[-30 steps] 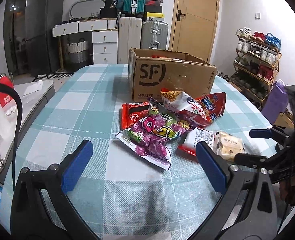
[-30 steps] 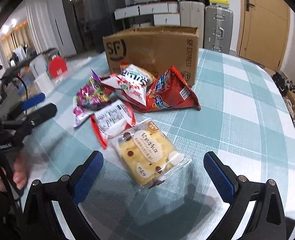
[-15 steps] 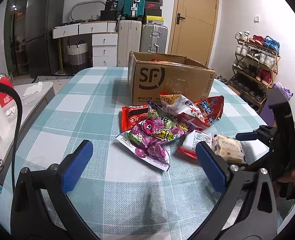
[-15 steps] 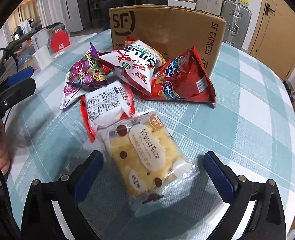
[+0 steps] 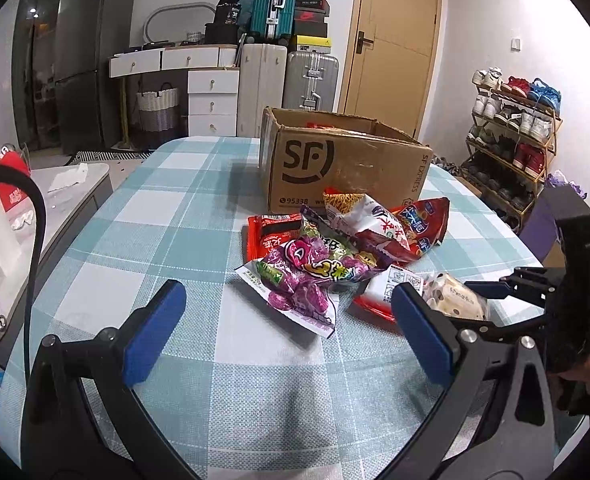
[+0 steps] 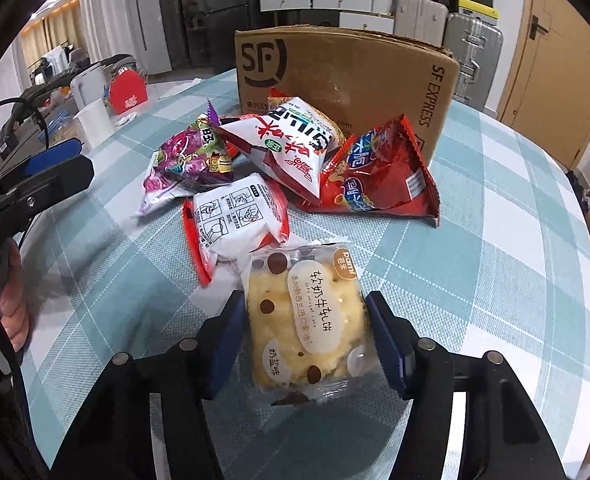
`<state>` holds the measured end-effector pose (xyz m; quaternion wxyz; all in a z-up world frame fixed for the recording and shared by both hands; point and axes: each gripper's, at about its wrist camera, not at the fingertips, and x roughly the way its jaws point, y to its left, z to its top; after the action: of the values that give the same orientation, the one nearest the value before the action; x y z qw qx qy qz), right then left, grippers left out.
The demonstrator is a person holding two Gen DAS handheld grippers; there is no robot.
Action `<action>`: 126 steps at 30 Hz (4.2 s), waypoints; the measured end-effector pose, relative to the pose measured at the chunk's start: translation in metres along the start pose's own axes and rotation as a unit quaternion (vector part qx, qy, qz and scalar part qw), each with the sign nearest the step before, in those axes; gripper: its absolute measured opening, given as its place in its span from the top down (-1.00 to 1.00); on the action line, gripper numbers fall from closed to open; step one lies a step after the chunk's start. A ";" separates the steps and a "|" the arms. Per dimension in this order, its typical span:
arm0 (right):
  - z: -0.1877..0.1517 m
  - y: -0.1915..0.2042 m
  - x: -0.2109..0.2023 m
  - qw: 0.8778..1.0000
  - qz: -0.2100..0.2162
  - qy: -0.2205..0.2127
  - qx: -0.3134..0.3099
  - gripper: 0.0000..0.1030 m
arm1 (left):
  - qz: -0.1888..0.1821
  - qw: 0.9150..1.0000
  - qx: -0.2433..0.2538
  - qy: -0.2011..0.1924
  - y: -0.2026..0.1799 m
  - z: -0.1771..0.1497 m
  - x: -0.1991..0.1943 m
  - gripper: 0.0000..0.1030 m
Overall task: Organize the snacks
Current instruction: 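Grasp the yellow cookie pack with the right gripper, then grasp the purple candy bag with the left gripper while the right gripper holds the cookie pack, then carry the purple candy bag and cookie pack over the box with both grippers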
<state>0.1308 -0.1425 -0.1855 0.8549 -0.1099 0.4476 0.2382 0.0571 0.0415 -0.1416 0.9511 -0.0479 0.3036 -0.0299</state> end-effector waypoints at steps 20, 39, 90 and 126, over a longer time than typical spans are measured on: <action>-0.015 -0.022 -0.040 0.992 -0.021 -0.093 0.086 -0.17 | -0.016 0.999 -0.035 0.019 0.017 -0.002 0.004 -0.99; -0.022 -0.041 -0.051 0.984 0.011 -0.119 0.132 -0.18 | -0.024 0.986 0.111 0.125 -0.009 0.022 0.069 -0.99; -0.030 -0.050 -0.065 0.974 -0.009 -0.150 0.169 -0.18 | -0.075 0.988 0.029 0.128 0.020 0.002 0.044 0.47; 0.130 -0.016 -0.217 0.946 0.138 -0.243 0.162 -0.18 | -0.087 0.996 0.019 0.031 0.029 0.173 -0.057 0.46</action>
<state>0.1258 -0.1713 0.0666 0.9029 0.1540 0.2692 0.2976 0.1118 0.0874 0.0278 0.9358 -0.0547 0.3270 -0.1201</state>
